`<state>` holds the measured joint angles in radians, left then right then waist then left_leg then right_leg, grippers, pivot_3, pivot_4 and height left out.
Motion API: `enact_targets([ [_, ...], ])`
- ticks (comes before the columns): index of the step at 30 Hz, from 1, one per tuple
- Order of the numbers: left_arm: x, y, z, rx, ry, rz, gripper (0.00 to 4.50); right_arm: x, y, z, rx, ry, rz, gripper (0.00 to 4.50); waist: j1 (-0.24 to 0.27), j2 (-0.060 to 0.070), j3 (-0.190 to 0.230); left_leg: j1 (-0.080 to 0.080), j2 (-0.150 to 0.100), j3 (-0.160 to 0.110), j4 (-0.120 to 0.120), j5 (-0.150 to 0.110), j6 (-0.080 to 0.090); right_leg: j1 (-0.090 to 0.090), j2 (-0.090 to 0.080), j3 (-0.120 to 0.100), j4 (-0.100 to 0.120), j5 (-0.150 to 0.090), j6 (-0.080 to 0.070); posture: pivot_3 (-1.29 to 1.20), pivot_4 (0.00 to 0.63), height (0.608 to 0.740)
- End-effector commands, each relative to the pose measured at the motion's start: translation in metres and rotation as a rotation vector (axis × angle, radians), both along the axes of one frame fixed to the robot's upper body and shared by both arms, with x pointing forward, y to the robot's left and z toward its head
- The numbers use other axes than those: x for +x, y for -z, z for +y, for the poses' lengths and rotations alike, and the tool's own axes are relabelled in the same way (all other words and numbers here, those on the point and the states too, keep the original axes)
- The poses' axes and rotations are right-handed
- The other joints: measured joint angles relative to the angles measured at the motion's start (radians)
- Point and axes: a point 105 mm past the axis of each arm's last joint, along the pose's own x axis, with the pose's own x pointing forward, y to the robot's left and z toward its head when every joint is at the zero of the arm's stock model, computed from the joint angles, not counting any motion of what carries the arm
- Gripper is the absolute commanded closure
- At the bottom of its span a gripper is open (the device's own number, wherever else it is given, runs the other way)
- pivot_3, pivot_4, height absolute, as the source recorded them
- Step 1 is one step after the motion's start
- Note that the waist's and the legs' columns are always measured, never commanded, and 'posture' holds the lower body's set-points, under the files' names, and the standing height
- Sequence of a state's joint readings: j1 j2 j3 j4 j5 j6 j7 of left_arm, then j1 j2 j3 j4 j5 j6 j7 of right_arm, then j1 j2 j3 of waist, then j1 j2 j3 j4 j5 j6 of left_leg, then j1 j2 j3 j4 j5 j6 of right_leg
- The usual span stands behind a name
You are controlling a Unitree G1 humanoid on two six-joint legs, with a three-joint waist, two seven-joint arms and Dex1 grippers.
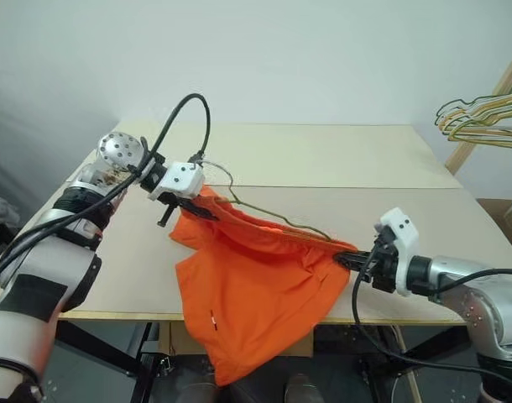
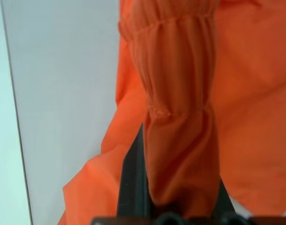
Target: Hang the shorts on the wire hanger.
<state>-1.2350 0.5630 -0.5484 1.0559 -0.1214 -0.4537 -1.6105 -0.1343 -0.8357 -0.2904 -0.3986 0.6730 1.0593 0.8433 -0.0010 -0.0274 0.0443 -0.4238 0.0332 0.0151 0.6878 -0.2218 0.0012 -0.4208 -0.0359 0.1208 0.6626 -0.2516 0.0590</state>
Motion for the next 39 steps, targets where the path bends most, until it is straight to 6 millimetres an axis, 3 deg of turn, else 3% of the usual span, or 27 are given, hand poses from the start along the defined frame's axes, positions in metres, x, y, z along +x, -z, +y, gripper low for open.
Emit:
enact_targets([
  [1,0.003,-0.005,0.022,0.037,-0.064,-0.002,4.5,0.005,-0.012,-0.021,-0.057,0.051,-0.045,4.48,0.001,0.0,0.0,0.0,0.0,0.0,0.0,0.0,0.0,0.0,0.0,0.0,0.0,0.0,0.0,0.06,0.0,0.74],
  [9,0.006,0.022,0.035,0.184,-0.117,0.023,4.5,0.001,-0.036,-0.029,-0.116,-0.035,-0.134,4.48,0.003,0.0,0.0,0.0,0.0,0.0,0.0,0.0,0.0,0.0,0.0,0.0,0.0,-0.001,0.002,0.04,0.0,0.74],
  [13,0.003,0.037,0.039,0.248,-0.121,0.051,4.5,-0.005,-0.044,-0.016,-0.16,-0.142,-0.162,4.48,0.003,0.0,0.0,0.0,0.0,0.001,0.0,0.0,0.0,0.0,0.0,0.0,0.0,-0.001,0.002,0.03,0.0,0.74],
  [20,0.007,0.028,-0.003,0.151,-0.065,0.048,4.5,0.007,-0.042,0.038,-0.26,-0.297,-0.217,4.48,-0.011,0.0,0.0,0.0,0.0,0.001,0.0,0.0,0.0,-0.001,0.0,0.0,0.001,-0.002,0.002,0.02,0.0,0.74],
  [24,0.008,0.024,-0.01,0.127,-0.07,0.051,4.5,0.005,-0.037,0.044,-0.297,-0.324,-0.2,3.28,-0.009,0.0,0.0,-0.002,0.0,0.001,0.0,0.0,0.0,-0.002,0.0,0.0,-0.001,0.0,-0.002,0.02,0.0,0.74],
  [29,0.009,0.025,-0.008,0.143,-0.076,0.041,4.5,0.0,-0.023,0.034,-0.36,-0.313,-0.155,1.46,-0.005,0.0,0.0,-0.002,0.0,0.001,0.001,0.0,0.0,-0.001,-0.001,0.0,-0.001,0.0,-0.002,0.02,0.0,0.74],
  [33,0.009,0.025,-0.007,0.159,-0.071,0.038,4.5,0.005,-0.038,0.011,-0.394,-0.212,-0.186,0.02,-0.007,0.0,0.0,-0.001,0.0,0.001,0.002,0.0,0.0,-0.001,-0.001,0.0,0.0,0.0,-0.001,0.02,0.0,0.74],
  [36,0.01,0.026,-0.006,0.181,-0.067,0.033,4.5,0.009,-0.065,0.004,-0.375,-0.164,-0.275,0.02,-0.009,0.0,0.0,-0.001,0.0,0.001,0.001,0.0,0.0,-0.001,-0.001,0.0,0.0,0.0,-0.001,0.01,0.0,0.74],
  [39,0.009,0.027,-0.005,0.214,-0.049,0.025,4.5,0.008,-0.086,0.027,-0.288,-0.215,-0.35,0.02,-0.016,0.0,0.0,-0.001,0.0,0.001,0.001,0.0,0.0,-0.001,-0.001,0.0,0.0,0.0,-0.001,0.0,0.0,0.74],
])
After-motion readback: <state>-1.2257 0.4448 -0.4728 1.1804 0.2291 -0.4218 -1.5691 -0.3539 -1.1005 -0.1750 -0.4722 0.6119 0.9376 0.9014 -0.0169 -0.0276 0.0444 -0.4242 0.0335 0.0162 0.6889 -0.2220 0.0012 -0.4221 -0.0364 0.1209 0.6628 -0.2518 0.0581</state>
